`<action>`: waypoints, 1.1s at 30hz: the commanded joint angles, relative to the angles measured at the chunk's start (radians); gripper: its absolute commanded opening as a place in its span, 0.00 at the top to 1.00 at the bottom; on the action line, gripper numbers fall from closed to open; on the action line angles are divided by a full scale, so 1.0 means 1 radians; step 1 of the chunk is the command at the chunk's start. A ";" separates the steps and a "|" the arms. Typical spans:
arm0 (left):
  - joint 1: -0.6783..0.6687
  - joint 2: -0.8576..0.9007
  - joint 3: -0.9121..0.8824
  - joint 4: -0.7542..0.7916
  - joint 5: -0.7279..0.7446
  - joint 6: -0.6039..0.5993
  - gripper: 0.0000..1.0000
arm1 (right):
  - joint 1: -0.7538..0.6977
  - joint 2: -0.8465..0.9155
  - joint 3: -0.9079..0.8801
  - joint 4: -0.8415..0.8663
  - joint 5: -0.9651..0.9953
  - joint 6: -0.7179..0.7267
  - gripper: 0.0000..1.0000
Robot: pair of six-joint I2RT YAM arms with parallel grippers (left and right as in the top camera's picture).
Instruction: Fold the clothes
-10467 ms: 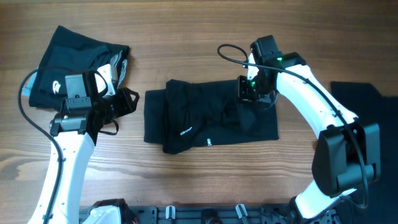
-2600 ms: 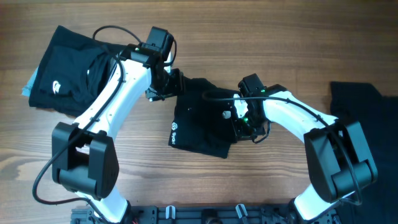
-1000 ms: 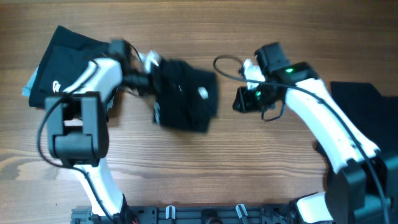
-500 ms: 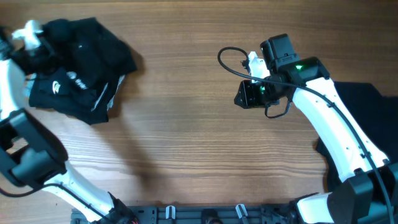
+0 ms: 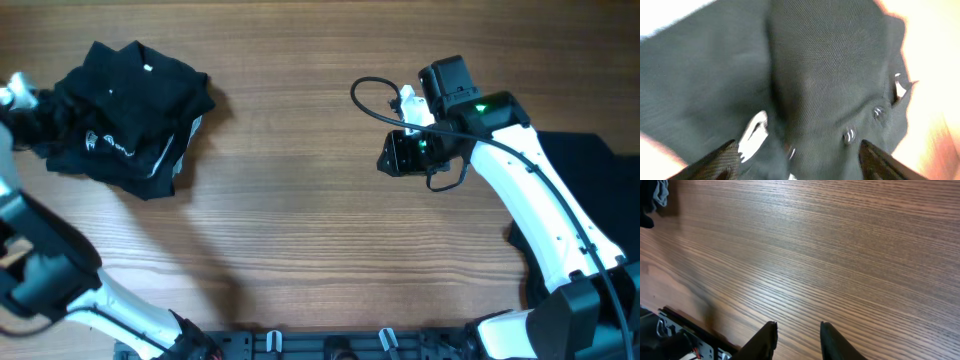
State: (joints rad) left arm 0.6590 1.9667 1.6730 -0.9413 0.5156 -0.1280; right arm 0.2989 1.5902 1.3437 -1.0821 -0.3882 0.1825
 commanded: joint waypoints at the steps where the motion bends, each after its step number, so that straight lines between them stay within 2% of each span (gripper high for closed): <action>1: 0.060 -0.243 0.017 -0.023 -0.061 0.050 0.18 | 0.001 -0.010 0.008 0.022 -0.001 0.003 0.66; 3: 0.064 -0.349 0.017 -0.037 -0.056 0.052 0.18 | 0.001 -0.020 0.011 0.037 0.000 0.002 0.65; 7: -0.003 -0.546 0.017 -0.110 -0.029 0.172 0.18 | 0.001 -0.071 0.023 0.094 0.000 0.001 0.65; 10: -0.129 -0.672 0.016 -0.196 -0.031 0.254 0.18 | 0.001 -0.153 0.040 0.143 0.000 0.002 0.64; 14: -0.339 -0.804 0.016 -0.305 -0.090 0.283 0.18 | 0.001 -0.298 0.052 0.183 0.043 0.014 0.61; 16: -0.455 -0.866 0.016 -0.368 -0.185 0.278 0.11 | 0.001 -0.401 0.052 0.198 0.109 0.031 0.58; 17: -0.512 -0.902 0.016 -0.406 -0.255 0.266 0.01 | 0.001 -0.450 0.052 0.203 0.148 0.031 0.55; 18: -0.551 -0.932 0.016 -0.436 -0.330 0.227 0.00 | 0.001 -0.489 0.052 0.205 0.169 0.031 0.51; 20: -0.608 -0.989 0.016 -0.498 -0.473 0.138 0.00 | 0.001 -0.559 0.052 0.206 0.172 0.031 0.31; 21: -0.623 -1.015 0.016 -0.522 -0.513 0.117 0.00 | 0.001 -0.586 0.052 0.206 0.171 0.032 0.00; 25: -0.635 -1.111 0.016 -0.572 -0.535 0.112 0.00 | 0.001 -0.666 0.052 0.203 0.172 0.030 0.00; 33: -0.635 -1.146 0.016 -0.588 -0.529 0.112 0.00 | 0.001 -0.657 0.052 0.194 0.171 0.031 0.00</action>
State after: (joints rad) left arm 0.0315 0.8215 1.6878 -1.5158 0.0078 0.0010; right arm 0.2989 0.9237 1.3838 -0.8825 -0.2367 0.2085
